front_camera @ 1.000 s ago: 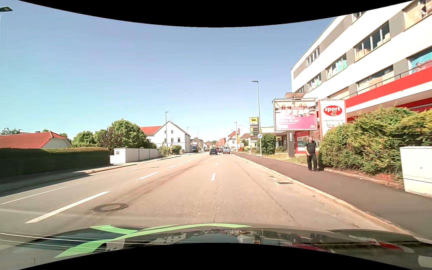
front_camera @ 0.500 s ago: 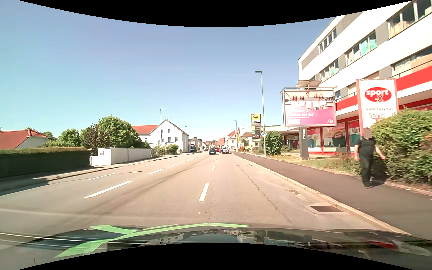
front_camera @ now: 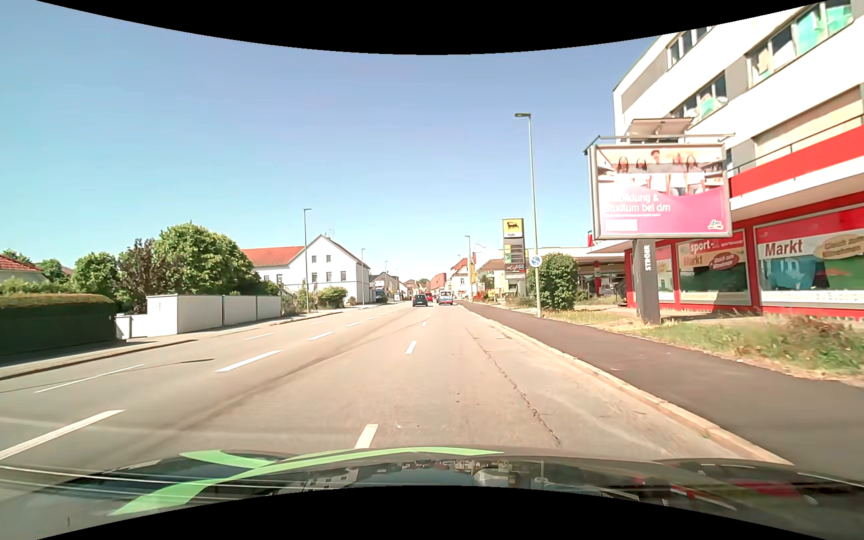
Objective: Follow the waypoints while adhering to traffic rules and regulations
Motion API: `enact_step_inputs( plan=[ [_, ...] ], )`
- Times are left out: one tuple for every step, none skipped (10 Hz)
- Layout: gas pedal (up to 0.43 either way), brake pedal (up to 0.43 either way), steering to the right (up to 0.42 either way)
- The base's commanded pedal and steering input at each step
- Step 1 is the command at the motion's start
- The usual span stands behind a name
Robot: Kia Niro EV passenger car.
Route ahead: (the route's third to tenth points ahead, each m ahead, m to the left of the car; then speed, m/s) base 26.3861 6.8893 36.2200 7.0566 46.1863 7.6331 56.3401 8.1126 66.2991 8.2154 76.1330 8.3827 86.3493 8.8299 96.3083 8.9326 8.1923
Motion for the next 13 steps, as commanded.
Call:
enact_step_inputs(
  plan=[
    [0.11, 0.0, -0.003],
    [0.11, 0.0, -0.01],
    [0.118, 0.0, -0.013],
    [0.13, 0.0, -0.015],
    [0.15, 0.0, -0.019],
    [0.177, 0.0, -0.022],
    [0.177, 0.0, -0.022],
    [0.22, 0.0, -0.022],
    [0.22, 0.0, -0.018],
    [0.228, 0.0, -0.009],
    [0.228, 0.0, -0.005],
    [0.248, 0.0, -0.005],
    [0.26, 0.0, -0.005]
  ],
)
